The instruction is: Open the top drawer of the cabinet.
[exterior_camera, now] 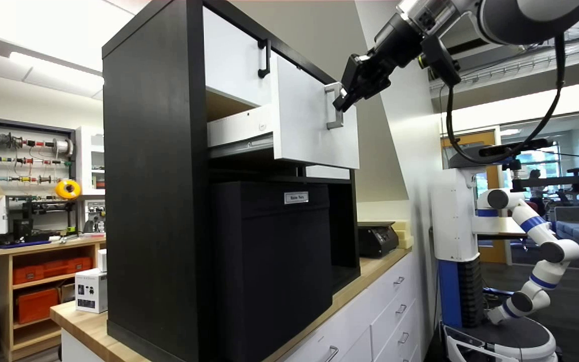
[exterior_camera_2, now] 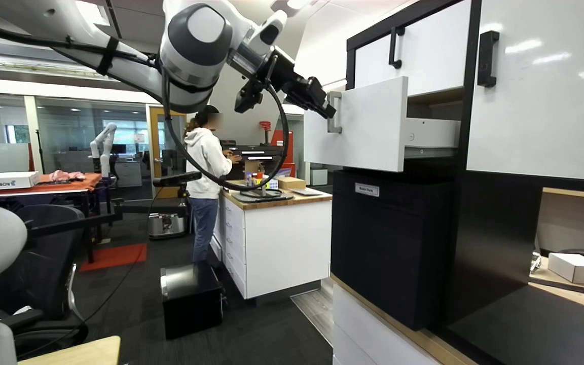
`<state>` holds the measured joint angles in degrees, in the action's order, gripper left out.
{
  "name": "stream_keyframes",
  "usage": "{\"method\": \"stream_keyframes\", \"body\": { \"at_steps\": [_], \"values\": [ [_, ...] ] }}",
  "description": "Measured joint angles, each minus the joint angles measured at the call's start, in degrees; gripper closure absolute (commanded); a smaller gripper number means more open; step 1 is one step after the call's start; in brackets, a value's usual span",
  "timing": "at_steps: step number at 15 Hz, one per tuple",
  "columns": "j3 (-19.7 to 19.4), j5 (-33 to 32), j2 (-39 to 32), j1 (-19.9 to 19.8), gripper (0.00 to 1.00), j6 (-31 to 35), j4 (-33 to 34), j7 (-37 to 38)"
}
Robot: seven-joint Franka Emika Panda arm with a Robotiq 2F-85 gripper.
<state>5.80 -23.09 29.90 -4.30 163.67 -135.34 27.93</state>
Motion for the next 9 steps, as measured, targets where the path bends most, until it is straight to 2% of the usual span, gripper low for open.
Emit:
{"method": "stream_keyframes", "body": {
  "at_steps": [8,9],
  "values": [
    [5.35,7.81,5.48,-5.45,0.94,-0.15,-4.32,-2.63],
    [5.71,8.33,5.86,-5.79,0.61,-0.27,-4.57,-2.94]
  ]
}}
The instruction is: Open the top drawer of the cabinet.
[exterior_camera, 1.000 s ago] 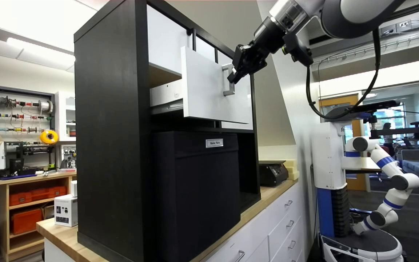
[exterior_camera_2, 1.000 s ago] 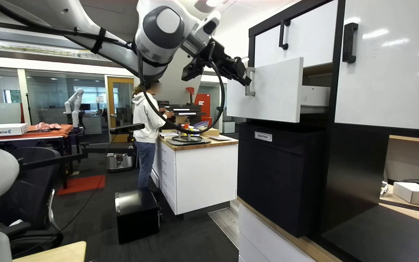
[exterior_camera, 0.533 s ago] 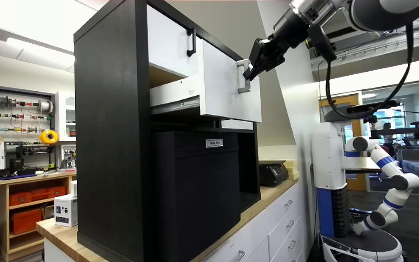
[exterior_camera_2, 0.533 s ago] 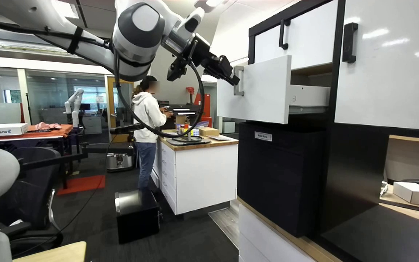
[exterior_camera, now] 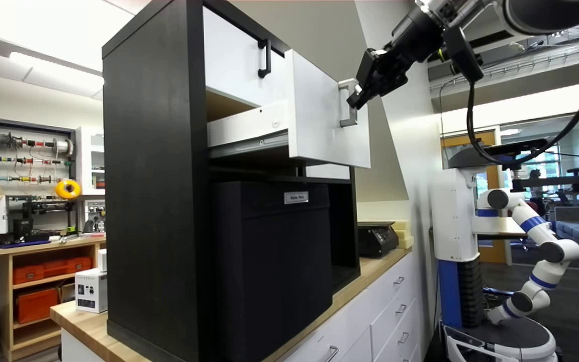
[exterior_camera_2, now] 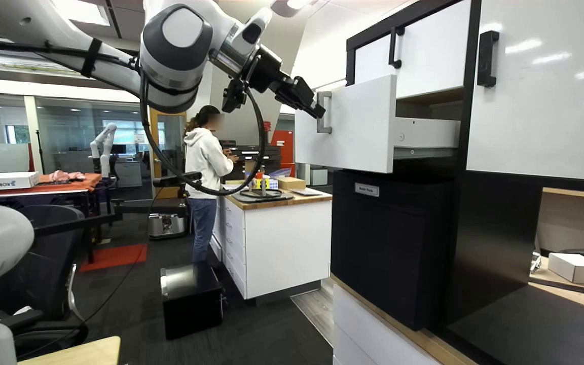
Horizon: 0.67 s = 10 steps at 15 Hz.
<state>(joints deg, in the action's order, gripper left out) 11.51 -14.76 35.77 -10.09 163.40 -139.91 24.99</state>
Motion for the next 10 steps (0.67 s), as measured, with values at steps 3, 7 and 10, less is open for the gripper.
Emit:
{"method": "stream_keyframes", "body": {
  "at_steps": [3,7,10],
  "values": [
    [0.24,1.49,0.77,-0.32,0.49,-2.43,-0.38,-0.55],
    [0.18,1.87,0.76,-0.43,0.23,-7.84,-1.69,-0.71],
    [-1.33,1.89,0.8,-0.39,0.02,-11.84,-1.36,-3.53]
  ]
}}
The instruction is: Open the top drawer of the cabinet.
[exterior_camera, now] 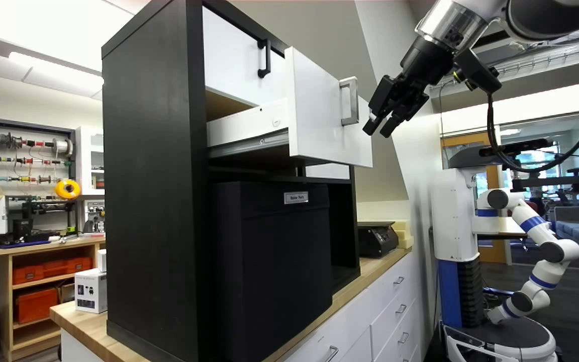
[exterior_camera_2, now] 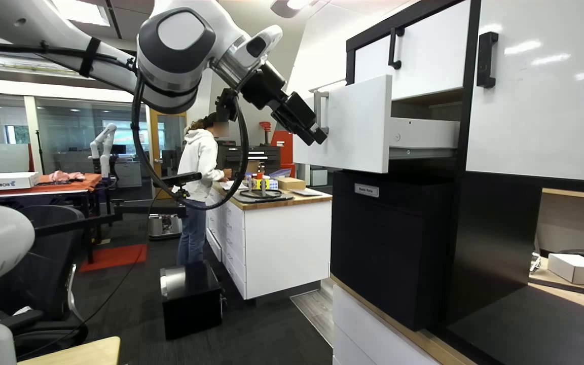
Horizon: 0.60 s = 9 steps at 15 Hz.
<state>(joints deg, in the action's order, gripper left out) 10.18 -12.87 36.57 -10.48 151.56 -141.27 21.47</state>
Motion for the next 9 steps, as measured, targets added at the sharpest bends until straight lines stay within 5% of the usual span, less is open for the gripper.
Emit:
{"method": "stream_keyframes", "body": {
  "at_steps": [9],
  "values": [
    [-9.56,11.93,-1.03,10.28,0.0,-26.34,10.16,-20.21]
  ]
}}
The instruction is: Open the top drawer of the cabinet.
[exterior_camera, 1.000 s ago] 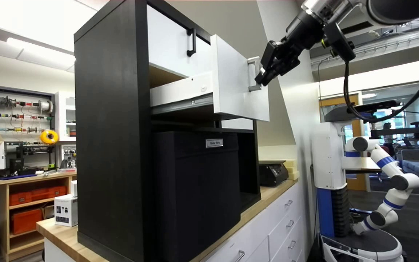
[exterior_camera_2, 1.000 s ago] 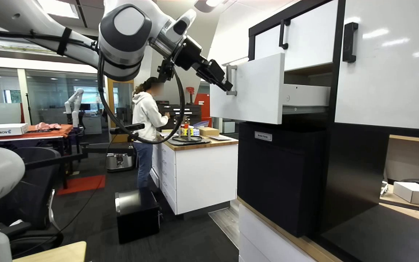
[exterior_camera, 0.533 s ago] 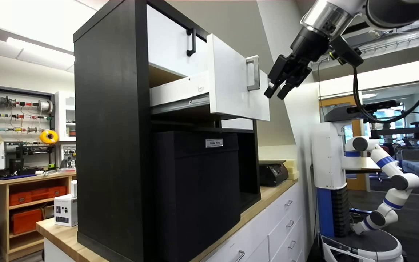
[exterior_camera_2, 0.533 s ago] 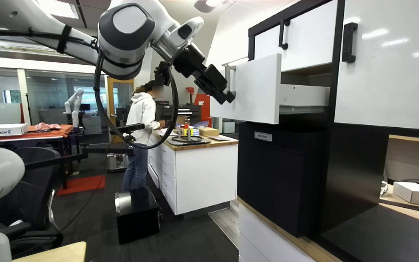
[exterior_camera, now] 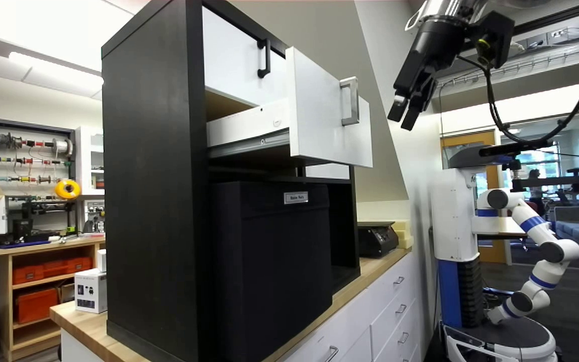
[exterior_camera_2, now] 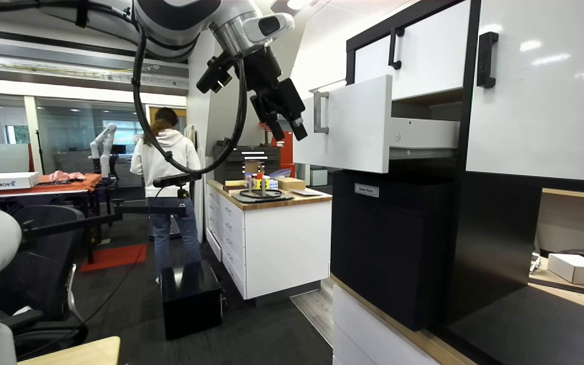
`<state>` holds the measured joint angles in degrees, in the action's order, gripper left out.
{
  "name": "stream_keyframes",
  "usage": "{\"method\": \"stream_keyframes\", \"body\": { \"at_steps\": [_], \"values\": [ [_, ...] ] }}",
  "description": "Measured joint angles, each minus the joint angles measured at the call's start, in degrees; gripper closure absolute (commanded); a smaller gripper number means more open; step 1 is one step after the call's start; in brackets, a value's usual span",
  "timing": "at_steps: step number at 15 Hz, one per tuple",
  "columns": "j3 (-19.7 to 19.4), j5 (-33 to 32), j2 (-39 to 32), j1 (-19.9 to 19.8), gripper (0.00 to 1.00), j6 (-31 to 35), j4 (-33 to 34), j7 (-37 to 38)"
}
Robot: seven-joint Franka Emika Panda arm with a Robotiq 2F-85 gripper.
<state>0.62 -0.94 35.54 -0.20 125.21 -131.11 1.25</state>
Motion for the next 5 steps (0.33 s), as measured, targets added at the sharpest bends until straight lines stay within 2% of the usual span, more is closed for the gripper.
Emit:
{"method": "stream_keyframes", "body": {
  "at_steps": [5],
  "values": [
    [-2.44,3.73,-3.33,1.6,0.0,-14.06,6.74,-5.5]
  ]
}}
